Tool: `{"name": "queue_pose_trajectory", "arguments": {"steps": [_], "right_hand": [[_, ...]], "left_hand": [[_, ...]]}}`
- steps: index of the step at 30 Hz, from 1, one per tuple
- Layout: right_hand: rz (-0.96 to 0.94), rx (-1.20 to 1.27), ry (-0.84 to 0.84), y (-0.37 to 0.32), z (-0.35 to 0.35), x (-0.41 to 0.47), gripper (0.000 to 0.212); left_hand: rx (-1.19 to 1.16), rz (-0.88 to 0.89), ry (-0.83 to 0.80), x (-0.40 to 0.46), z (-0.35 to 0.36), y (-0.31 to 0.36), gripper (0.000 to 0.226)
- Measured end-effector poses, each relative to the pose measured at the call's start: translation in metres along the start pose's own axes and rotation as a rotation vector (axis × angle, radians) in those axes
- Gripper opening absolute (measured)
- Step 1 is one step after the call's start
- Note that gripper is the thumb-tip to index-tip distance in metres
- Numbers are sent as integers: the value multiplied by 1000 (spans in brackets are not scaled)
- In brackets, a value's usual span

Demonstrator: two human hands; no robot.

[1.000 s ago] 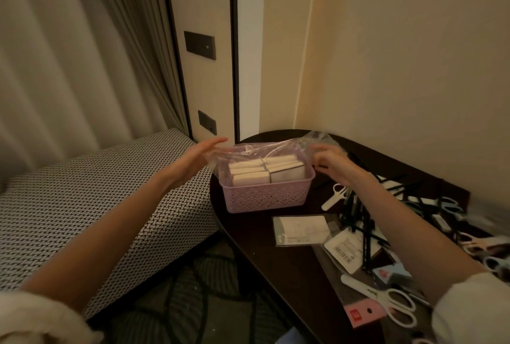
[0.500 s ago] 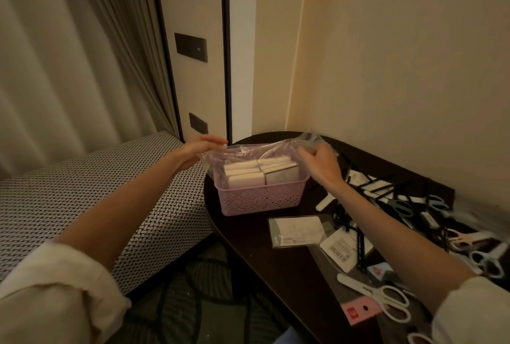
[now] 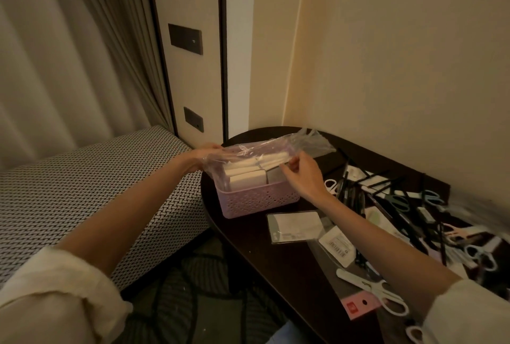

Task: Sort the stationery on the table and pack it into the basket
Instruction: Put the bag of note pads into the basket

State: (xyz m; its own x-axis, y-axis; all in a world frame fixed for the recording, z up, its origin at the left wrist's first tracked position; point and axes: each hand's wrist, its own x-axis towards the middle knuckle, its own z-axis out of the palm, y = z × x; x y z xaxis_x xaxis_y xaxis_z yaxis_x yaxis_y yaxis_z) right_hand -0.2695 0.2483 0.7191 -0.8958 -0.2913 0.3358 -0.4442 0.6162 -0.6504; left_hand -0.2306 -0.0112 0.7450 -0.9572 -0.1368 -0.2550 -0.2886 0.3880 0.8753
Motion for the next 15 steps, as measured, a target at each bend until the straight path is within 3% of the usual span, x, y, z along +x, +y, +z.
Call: {"name": "queue_pose_trajectory", "arguments": {"steps": [5, 9, 11, 13, 15], "right_hand": [[34, 9, -93, -4, -1, 5, 16], [37, 138, -314, -23, -12, 4, 29], [31, 162, -395, -31, -15, 4, 36], [46, 177, -434, -35, -14, 3, 41], [64, 202, -433, -38, -10, -3, 44]], "left_hand": [[102, -26, 153, -10, 18, -7, 24], [213, 9, 318, -20, 27, -19, 45], [461, 14, 327, -27, 26, -25, 64], [737, 28, 328, -37, 28, -27, 62], [859, 25, 310, -45, 31, -25, 57]]}}
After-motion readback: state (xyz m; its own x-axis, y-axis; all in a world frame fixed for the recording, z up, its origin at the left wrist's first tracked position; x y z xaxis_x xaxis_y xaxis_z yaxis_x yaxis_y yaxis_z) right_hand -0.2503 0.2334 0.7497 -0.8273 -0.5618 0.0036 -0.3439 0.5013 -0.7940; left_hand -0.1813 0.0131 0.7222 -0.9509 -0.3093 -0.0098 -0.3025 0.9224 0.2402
